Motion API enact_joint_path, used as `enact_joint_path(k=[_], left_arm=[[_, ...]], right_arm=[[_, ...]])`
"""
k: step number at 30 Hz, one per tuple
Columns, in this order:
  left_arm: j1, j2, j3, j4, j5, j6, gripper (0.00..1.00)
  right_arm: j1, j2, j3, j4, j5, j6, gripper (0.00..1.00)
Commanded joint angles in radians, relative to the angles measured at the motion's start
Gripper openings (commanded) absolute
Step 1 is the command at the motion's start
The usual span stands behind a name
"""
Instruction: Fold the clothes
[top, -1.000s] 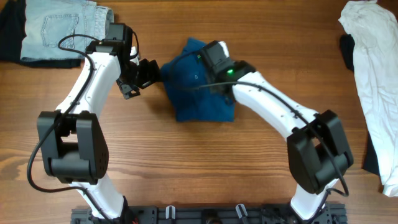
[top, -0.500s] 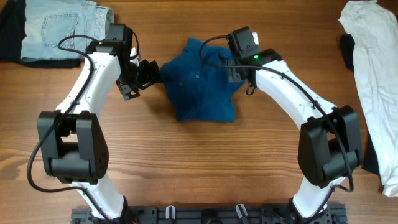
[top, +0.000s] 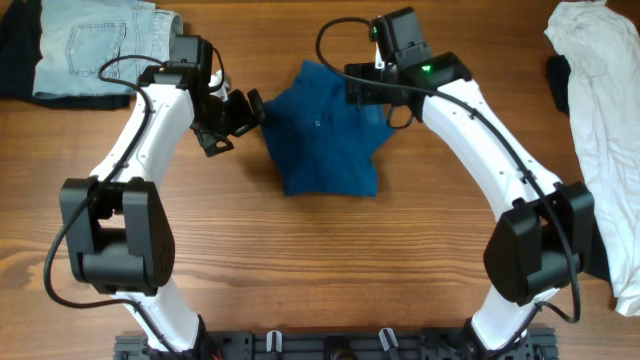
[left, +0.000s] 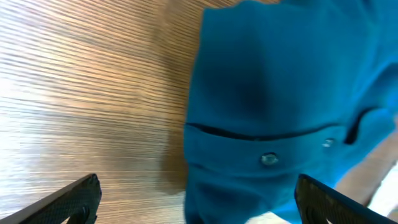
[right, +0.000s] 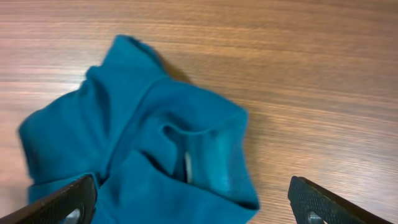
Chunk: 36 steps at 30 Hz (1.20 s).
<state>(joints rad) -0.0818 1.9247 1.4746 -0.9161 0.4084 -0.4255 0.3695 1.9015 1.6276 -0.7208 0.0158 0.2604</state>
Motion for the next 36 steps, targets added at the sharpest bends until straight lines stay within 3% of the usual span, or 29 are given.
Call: enact_joint_path(k=[1,10,23,32,33,36], left_arm=[[0.000,0.053,-0.005,0.039,0.115,-0.001,1.00],[-0.001,0.174,-0.005,0.128,0.271,0.011,1.00],[-0.052,0.286,-0.005,0.181,0.384,0.097,1.00],[-0.097,0.323,-0.005,0.319,0.384,0.016,1.00],[-0.097,0.323,-0.005,0.338,0.383,0.017,0.98],[-0.097,0.323,-0.005,0.373,0.362,0.017,0.46]], right_arm=[[-0.062,-0.026,0.021,-0.006,-0.136,-0.013,1.00],[-0.159,-0.026,0.020,-0.059,-0.190,-0.006,0.99],[-0.168,-0.026,0.020,-0.063,-0.178,-0.022,1.00],[-0.170,-0.026,0.020,-0.074,-0.172,-0.022,1.00],[-0.171,-0.026,0.020,-0.077,-0.170,-0.022,0.99],[-0.172,-0.026,0.020,-0.077,-0.170,-0.023,1.00]])
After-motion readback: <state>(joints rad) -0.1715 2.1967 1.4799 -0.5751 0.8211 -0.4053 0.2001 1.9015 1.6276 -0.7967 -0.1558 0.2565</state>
